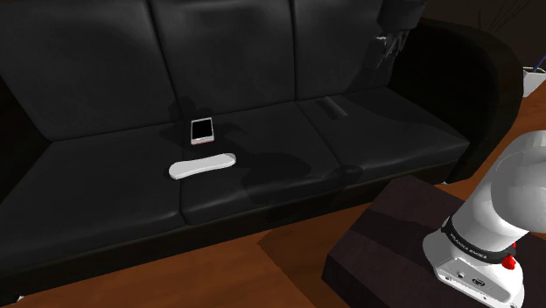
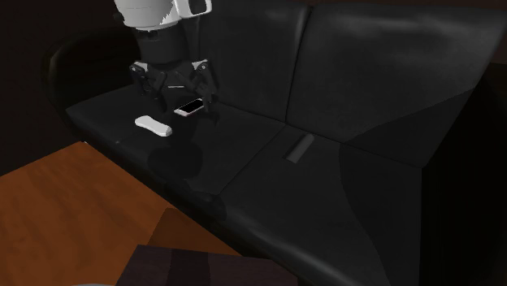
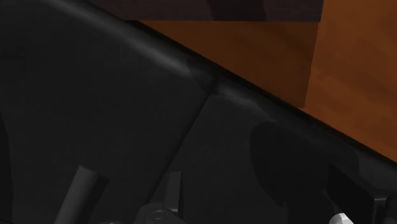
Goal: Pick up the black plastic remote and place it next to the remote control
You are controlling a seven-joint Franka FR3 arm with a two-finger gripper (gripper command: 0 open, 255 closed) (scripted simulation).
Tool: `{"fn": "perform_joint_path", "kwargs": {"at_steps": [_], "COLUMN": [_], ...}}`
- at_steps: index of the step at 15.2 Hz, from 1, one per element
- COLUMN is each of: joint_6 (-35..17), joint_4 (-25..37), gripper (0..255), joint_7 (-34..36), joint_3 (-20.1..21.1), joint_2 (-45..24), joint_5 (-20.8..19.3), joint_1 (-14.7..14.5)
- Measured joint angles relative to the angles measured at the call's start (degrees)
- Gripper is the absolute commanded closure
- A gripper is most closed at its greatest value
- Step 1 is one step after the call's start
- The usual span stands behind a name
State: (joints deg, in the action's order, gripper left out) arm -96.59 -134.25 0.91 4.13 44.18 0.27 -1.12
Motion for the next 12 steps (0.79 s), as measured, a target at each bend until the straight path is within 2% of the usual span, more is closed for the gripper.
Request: {"fn": "perform_joint_path", "kwargs": {"at_steps": [2, 7, 12], "joint_6": [-0.6, -6.1, -11.9], "joint_4": [0.2, 0.6, 3.3], "gripper": [0, 0, 0], "joint_7": [0.0, 0.7, 1.1], "joint_3": [-0.3, -2.5, -5.2], "joint_2": [-0.8, -7.7, -17.1], "joint_5": [-0.1, -0.6, -0.7], "joint_1": [0.3, 2.7, 5.1]}}
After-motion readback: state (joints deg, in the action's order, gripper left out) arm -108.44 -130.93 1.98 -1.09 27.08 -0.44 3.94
